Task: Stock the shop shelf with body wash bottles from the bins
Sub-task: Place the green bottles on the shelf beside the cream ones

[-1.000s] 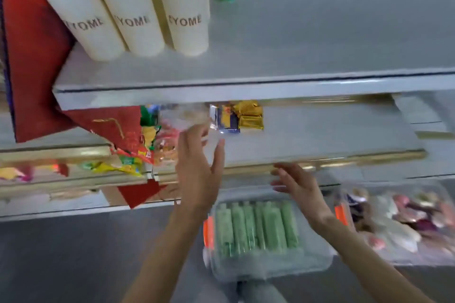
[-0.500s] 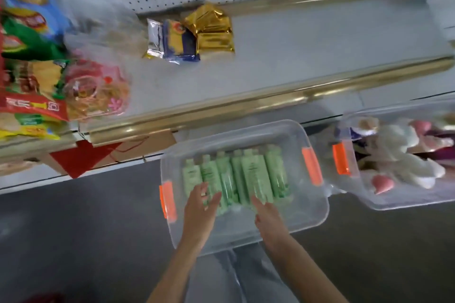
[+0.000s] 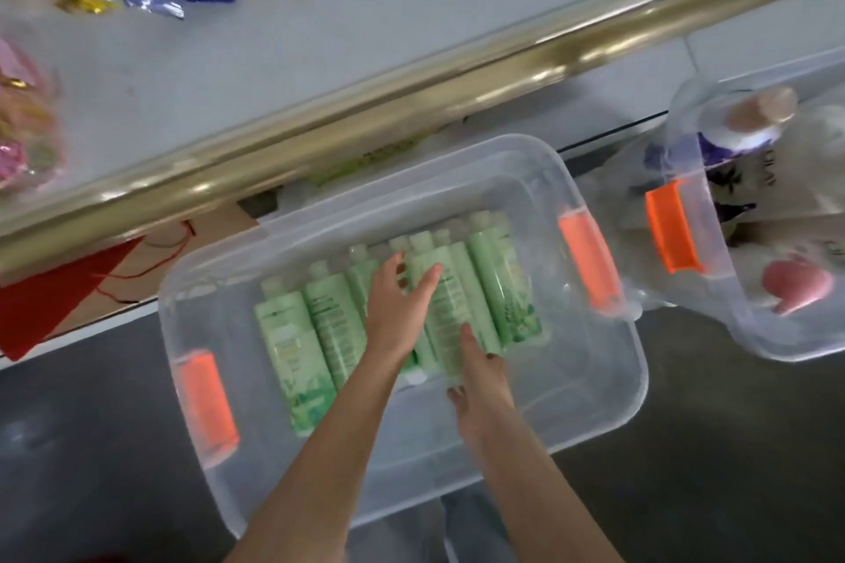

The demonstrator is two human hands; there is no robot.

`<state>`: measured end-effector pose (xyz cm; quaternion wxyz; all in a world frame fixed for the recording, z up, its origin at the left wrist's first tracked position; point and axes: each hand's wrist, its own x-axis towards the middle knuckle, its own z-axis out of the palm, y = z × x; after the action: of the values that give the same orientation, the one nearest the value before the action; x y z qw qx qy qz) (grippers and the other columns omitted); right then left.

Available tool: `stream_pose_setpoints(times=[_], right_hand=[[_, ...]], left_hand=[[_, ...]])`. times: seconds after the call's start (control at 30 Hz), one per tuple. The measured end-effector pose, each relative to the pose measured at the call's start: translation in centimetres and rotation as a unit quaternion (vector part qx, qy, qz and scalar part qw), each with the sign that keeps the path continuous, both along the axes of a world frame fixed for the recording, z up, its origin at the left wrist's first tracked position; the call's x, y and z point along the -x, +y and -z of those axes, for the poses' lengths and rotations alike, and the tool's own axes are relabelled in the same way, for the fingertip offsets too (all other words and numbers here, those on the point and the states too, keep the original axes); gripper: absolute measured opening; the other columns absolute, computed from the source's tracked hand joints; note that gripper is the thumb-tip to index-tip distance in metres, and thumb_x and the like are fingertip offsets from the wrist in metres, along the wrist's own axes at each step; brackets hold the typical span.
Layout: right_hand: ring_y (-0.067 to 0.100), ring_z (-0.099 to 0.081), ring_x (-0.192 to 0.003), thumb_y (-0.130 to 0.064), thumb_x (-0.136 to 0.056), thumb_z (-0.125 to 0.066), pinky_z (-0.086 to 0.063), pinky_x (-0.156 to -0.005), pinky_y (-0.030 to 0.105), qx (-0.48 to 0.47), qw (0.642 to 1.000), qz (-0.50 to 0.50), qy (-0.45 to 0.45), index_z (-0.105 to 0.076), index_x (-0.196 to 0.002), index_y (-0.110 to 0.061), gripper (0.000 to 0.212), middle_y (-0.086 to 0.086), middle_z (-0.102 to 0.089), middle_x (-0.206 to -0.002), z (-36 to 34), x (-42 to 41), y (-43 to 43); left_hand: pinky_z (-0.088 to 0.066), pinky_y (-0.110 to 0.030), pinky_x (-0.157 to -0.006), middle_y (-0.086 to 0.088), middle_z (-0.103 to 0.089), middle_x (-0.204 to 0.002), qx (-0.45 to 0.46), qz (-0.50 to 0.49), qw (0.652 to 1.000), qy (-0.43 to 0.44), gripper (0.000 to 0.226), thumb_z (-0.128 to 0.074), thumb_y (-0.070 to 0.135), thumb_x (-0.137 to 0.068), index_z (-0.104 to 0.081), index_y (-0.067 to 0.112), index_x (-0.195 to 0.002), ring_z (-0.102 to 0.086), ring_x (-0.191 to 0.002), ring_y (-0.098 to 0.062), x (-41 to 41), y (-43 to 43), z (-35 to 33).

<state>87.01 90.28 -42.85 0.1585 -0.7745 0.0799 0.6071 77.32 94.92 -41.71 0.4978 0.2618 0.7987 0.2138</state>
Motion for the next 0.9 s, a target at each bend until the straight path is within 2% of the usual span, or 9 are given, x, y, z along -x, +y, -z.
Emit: stream_pose_setpoints(times=[0.07,0.2,0.27,0.33,0.43,0.5,0.6,0.77,0.9], right_hand=[[0.029,-0.048,-0.118,-0.044,-0.087,-0.063,-0.048,-0.092,0.04,0.006,1.0,0.012,0.003,-0.036,-0.141,-0.011,0.069,0.007,-0.045,-0.137,0.0,-0.2,0.2],[0.03,-0.049,-0.119,-0.046,-0.086,-0.064,-0.05,-0.089,0.039,0.011,0.999,0.034,0.023,-0.038,-0.14,-0.011,0.069,0.008,-0.048,-0.135,-0.4,-0.4,0.4],[0.03,-0.049,-0.12,-0.046,-0.085,-0.065,-0.05,-0.091,0.04,0.007,0.998,0.057,0.035,-0.037,-0.141,-0.012,0.071,0.008,-0.047,-0.136,-1.1,-0.4,0.4],[0.03,-0.048,-0.121,-0.044,-0.085,-0.066,-0.047,-0.098,0.042,0.004,0.995,0.088,0.046,-0.034,-0.143,-0.012,0.074,0.008,-0.046,-0.135,-2.1,-0.5,0.4],[0.028,-0.05,-0.119,-0.041,-0.086,-0.066,-0.044,-0.104,0.044,-0.017,0.993,0.107,0.055,-0.033,-0.143,-0.011,0.073,0.007,-0.049,-0.127,-3.9,-0.7,0.4],[0.026,-0.053,-0.117,-0.039,-0.086,-0.066,-0.043,-0.104,0.044,-0.045,0.992,0.108,0.057,-0.036,-0.142,-0.01,0.07,0.008,-0.053,-0.128,-5.8,-1.0,0.4],[0.021,-0.054,-0.116,-0.038,-0.086,-0.066,-0.042,-0.106,0.043,-0.101,0.99,0.078,0.055,-0.037,-0.141,-0.012,0.066,0.005,-0.052,-0.131,-10.2,-2.0,-0.1],[0.012,-0.059,-0.105,-0.032,-0.088,-0.064,-0.047,-0.095,0.034,-0.206,0.976,0.03,0.061,-0.042,-0.132,-0.015,0.051,0.004,-0.056,-0.122,-19.6,-2.8,-0.9],[0.011,-0.064,-0.103,-0.02,-0.087,-0.064,-0.05,-0.086,0.027,-0.305,0.945,0.047,0.106,-0.047,-0.128,-0.015,0.045,0.005,-0.06,-0.12,-27.1,-1.0,-1.2]], left_hand=[[-0.035,-0.036,-0.108,0.001,-0.044,-0.143,-0.01,0.021,1.0,0.021,0.069,-0.064,0.05,-0.085,-0.04,0.019,-0.142,-0.042,-0.131,-0.018,-0.4,1.1,0.8],[-0.042,-0.045,-0.102,-0.001,-0.051,-0.131,0.005,0.052,0.997,0.062,0.069,-0.072,0.049,-0.076,-0.048,0.016,-0.132,-0.047,-0.124,-0.023,-0.6,1.9,1.7],[-0.042,-0.04,-0.103,0.0,-0.049,-0.132,0.017,0.028,0.998,0.045,0.065,-0.075,0.043,-0.077,-0.049,0.016,-0.13,-0.048,-0.123,-0.024,-0.8,2.2,1.6],[-0.039,-0.029,-0.098,0.0,-0.045,-0.135,0.03,0.008,0.999,0.017,0.062,-0.075,0.033,-0.081,-0.045,0.016,-0.133,-0.047,-0.124,-0.021,-0.9,2.6,0.7],[-0.04,-0.028,-0.091,-0.001,-0.047,-0.133,0.007,-0.014,1.0,-0.018,0.053,-0.075,0.025,-0.082,-0.046,0.018,-0.126,-0.051,-0.118,-0.02,-0.9,2.7,-0.9],[-0.044,-0.031,-0.091,0.0,-0.05,-0.128,-0.026,-0.035,0.998,-0.034,0.047,-0.075,0.023,-0.081,-0.047,0.019,-0.118,-0.054,-0.112,-0.018,-0.5,2.2,-3.1],[-0.049,-0.037,-0.093,0.002,-0.054,-0.124,-0.069,-0.09,0.992,-0.058,0.056,-0.077,0.023,-0.079,-0.047,0.017,-0.125,-0.057,-0.109,-0.018,-0.2,0.5,-7.8],[-0.051,-0.018,-0.07,0.005,-0.059,-0.114,-0.185,-0.199,0.957,-0.101,0.052,-0.074,0.009,-0.08,-0.047,0.019,-0.123,-0.062,-0.103,-0.014,0.0,-3.2,-17.5],[-0.048,-0.013,-0.073,0.008,-0.062,-0.108,-0.291,-0.254,0.914,-0.127,0.051,-0.07,0.001,-0.081,-0.047,0.018,-0.124,-0.063,-0.095,-0.002,0.6,-3.1,-25.9]])
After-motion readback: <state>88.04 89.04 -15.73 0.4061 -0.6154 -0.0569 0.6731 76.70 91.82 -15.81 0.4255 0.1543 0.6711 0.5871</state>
